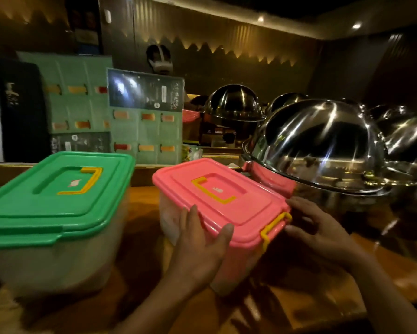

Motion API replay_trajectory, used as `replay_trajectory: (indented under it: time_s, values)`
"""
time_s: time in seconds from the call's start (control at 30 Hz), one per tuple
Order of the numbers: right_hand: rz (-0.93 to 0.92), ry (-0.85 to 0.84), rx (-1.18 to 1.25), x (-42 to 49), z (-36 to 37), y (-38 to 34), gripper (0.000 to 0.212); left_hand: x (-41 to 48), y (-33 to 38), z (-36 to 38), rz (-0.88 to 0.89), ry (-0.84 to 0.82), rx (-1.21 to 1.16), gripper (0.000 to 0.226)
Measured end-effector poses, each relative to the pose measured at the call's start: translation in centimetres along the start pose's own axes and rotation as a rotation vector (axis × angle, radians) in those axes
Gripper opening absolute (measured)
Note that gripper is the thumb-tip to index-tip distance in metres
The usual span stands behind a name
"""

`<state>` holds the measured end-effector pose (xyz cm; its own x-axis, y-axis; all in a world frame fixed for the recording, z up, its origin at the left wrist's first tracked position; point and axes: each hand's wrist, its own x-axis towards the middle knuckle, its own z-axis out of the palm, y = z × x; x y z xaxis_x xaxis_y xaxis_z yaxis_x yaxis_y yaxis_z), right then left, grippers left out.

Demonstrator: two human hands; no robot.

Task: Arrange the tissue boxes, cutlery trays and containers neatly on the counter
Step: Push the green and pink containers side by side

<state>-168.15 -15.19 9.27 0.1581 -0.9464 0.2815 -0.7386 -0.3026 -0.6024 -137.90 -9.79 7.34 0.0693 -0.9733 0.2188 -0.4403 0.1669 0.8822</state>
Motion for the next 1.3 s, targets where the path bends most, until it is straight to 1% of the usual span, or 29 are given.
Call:
replay_trajectory:
  time_s: [0.1,0.2,0.3,0.33,0.37,0.43,0.47,0.57,0.63,0.77,0.9,1.2,1.3]
  values:
    - [-0.117,-0.041,-0.054,1.7,0.0,0.8,0.068,0.5,0.7,1.5,-0.06,0.014,-0.049,0.129]
    - [-0.147,-0.043,-0.105,2.3,0.7,0.9,0.067,1.2,0.6,2.5,-0.057,0.045,-0.04,0.131]
    - [-0.158,0.01,-0.112,2.1,2.2,0.1,0.064,3.2,-1.1,2.4,-0.038,0.144,-0.051,0.132]
    - [-0.168,0.044,-0.106,1.9,3.0,-0.5,0.065,4.1,-1.9,1.8,-0.055,0.172,-0.098,0.128]
    - [-0.177,0.076,-0.099,1.8,3.8,-1.1,0.068,5.0,-2.8,1.2,-0.073,0.191,-0.178,0.119]
    - [-0.189,0.151,-0.122,1.9,5.8,-2.1,0.075,6.9,-4.4,-0.1,-0.067,0.201,-0.35,0.091]
    - [-0.19,0.195,-0.146,2.0,6.8,-2.5,0.077,7.9,-4.9,-0.7,-0.064,0.189,-0.42,0.081]
    - [-0.171,0.297,-0.189,2.5,9.2,-2.9,0.073,10.4,-5.6,-1.8,-0.043,0.087,-0.535,0.072]
    - [-0.136,0.318,-0.204,2.8,9.9,-3.1,0.073,11.9,-6.1,-1.8,-0.042,0.045,-0.545,0.07]
    - [-0.093,0.33,-0.218,3.6,10.8,-3.3,0.082,14.0,-6.7,-1.4,-0.033,0.033,-0.516,0.067]
    - [-0.057,0.319,-0.193,4.3,11.3,-3.3,0.081,15.5,-7.1,-1.5,-0.041,-0.025,-0.521,0.065]
    - [-0.051,0.315,-0.175,5.9,11.7,-3.3,0.083,17.1,-7.6,-1.5,-0.054,-0.01,-0.555,0.052]
    - [-0.048,0.311,-0.172,6.2,11.7,-3.5,0.083,17.5,-7.6,-1.5,-0.076,-0.006,-0.541,0.052]
